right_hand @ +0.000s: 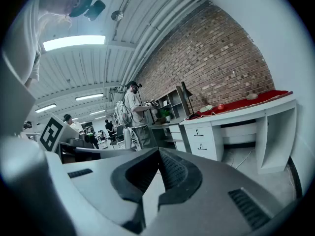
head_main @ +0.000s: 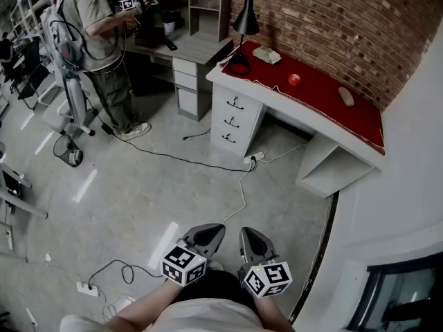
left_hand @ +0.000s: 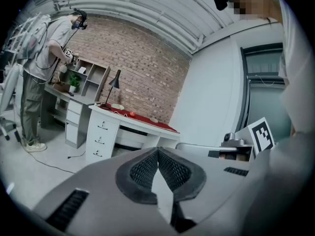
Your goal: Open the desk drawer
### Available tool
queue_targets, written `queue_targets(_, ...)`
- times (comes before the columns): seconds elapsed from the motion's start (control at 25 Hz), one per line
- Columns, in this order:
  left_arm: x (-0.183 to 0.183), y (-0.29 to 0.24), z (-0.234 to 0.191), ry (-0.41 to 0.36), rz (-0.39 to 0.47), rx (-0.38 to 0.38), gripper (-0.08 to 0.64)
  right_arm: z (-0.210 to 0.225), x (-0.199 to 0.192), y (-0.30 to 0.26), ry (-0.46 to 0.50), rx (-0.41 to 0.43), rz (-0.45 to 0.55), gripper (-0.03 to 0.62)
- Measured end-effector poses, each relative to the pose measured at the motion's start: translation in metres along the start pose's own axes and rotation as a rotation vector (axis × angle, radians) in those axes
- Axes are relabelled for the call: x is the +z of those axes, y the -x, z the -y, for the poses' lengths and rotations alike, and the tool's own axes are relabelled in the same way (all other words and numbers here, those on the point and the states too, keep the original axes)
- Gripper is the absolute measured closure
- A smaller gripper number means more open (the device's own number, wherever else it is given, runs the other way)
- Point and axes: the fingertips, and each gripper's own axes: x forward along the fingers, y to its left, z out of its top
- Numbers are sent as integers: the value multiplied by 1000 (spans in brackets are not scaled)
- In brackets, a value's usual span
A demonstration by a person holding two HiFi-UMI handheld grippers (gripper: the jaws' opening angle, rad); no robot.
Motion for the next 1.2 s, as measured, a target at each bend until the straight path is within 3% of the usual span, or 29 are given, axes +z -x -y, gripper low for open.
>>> queue_targets(0.52, -19, 20, 14, 12, -6, 37, 549, -7, -9, 22, -5, -14, -4, 575)
queue_targets(1.2, -20, 24, 18, 6, -8, 48, 549, -13, -4, 40, -37, -3, 80, 574)
